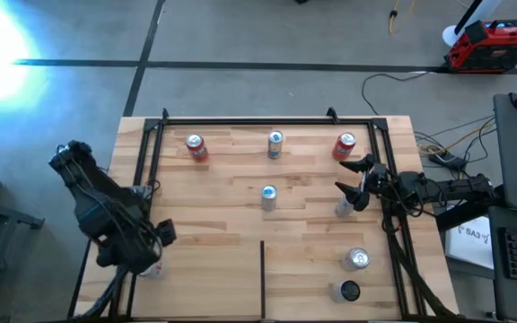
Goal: Place canned beverage on shelf
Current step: Put the left orange soda can on the shelf
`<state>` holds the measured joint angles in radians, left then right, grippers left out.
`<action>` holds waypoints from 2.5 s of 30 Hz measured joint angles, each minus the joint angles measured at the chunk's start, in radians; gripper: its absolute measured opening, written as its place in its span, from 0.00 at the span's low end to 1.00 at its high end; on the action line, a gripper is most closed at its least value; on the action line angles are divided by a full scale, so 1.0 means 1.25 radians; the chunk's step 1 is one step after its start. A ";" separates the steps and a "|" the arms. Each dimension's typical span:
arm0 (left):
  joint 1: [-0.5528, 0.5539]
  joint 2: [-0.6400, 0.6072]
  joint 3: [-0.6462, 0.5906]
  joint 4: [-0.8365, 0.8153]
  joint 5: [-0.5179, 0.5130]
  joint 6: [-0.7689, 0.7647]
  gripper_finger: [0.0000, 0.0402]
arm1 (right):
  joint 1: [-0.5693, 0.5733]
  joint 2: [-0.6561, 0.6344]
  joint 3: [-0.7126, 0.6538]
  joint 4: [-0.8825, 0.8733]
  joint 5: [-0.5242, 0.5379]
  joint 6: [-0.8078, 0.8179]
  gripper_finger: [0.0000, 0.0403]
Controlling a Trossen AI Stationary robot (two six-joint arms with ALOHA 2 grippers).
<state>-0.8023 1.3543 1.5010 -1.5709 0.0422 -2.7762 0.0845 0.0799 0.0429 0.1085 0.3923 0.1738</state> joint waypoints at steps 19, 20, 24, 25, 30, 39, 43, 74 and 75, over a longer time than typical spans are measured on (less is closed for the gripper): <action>0.535 0.112 0.010 0.032 0.072 0.643 0.99 | 0.000 0.000 0.000 0.000 0.000 0.000 0.95; 0.550 0.121 0.010 0.034 0.073 0.668 0.99 | 0.000 0.000 0.000 0.000 0.000 0.001 0.95; 0.600 0.142 0.018 0.023 0.069 0.764 0.99 | 0.000 0.000 0.000 0.000 0.000 0.000 0.95; 0.612 0.143 0.021 0.019 0.059 0.785 0.99 | 0.000 0.000 0.000 0.000 0.000 0.001 0.95; 0.698 0.130 0.021 -0.001 0.016 0.893 0.99 | 0.000 0.000 0.000 0.000 0.000 0.001 0.95; 0.903 0.104 -0.016 0.000 -0.042 1.080 0.99 | 0.000 0.000 0.000 0.000 0.000 0.001 0.95; 0.990 0.089 -0.064 -0.001 -0.023 1.145 0.99 | 0.000 0.000 0.000 0.000 0.000 0.001 0.95; 1.271 0.398 0.098 0.046 -0.012 1.279 0.99 | 0.000 0.000 0.000 0.000 0.000 0.000 0.95; 1.278 0.398 0.090 0.056 -0.003 1.279 0.99 | 0.000 0.000 0.000 0.000 0.000 0.001 0.95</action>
<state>0.7946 1.8514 1.6129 -1.5006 0.0382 -1.1769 0.0845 0.0800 0.0429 0.1089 0.3923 0.1746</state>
